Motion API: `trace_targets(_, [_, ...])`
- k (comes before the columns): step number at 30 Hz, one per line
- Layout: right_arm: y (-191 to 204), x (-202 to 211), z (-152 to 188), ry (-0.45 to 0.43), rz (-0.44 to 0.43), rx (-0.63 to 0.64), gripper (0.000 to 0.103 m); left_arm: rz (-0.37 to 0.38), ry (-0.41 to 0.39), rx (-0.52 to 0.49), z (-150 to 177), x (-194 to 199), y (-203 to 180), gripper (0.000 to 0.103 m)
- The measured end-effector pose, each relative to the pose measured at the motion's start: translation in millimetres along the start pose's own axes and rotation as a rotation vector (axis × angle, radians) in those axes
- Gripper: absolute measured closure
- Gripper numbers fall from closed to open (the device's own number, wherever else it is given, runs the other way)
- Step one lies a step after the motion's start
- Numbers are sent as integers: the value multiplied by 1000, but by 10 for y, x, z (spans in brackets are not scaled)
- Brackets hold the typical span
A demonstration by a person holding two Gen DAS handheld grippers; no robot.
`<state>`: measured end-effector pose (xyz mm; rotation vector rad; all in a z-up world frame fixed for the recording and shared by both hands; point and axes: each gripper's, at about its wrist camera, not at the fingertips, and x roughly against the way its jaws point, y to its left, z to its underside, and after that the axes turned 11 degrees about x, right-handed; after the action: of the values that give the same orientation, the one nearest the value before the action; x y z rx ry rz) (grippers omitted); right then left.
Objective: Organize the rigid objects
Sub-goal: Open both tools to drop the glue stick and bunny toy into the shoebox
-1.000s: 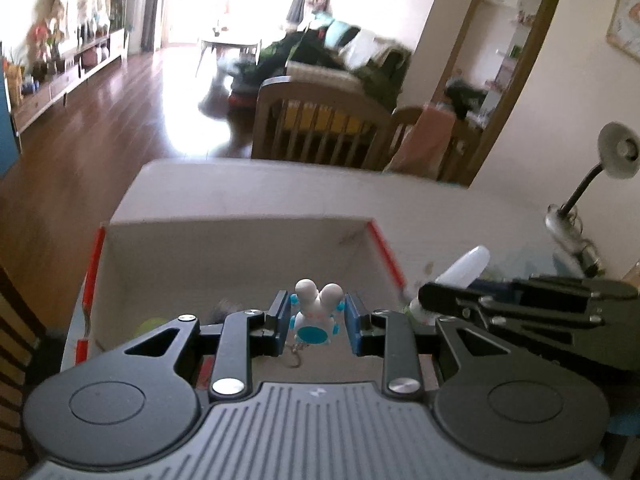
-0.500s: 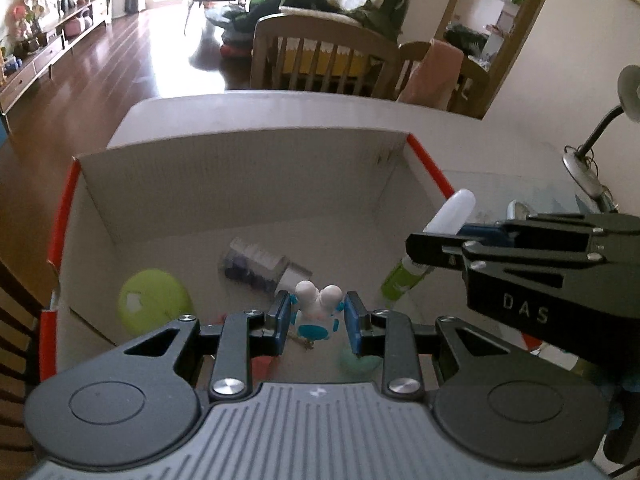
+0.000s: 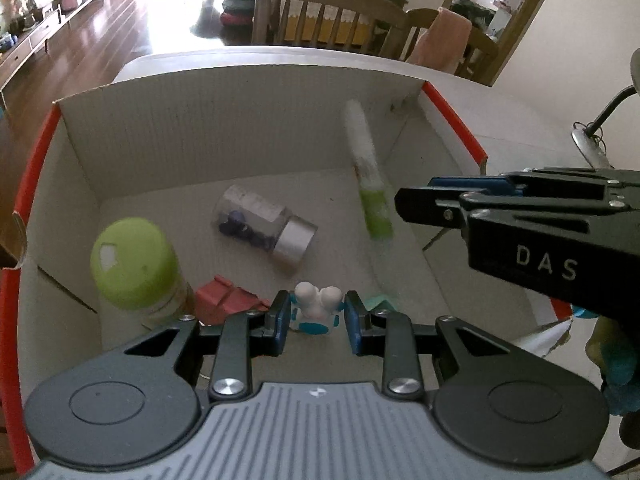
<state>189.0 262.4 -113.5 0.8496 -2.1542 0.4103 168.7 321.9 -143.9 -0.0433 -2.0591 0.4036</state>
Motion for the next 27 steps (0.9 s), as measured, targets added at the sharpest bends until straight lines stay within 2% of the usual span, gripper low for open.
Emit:
trace_targets(17, [-20,309,175,-14,-49,-50,66,-31,-10,24,49,133,-7,74])
trace_targets(27, [-15,650,240,-63,-75,-65,59,-35,-121,8,100,559,-106,74])
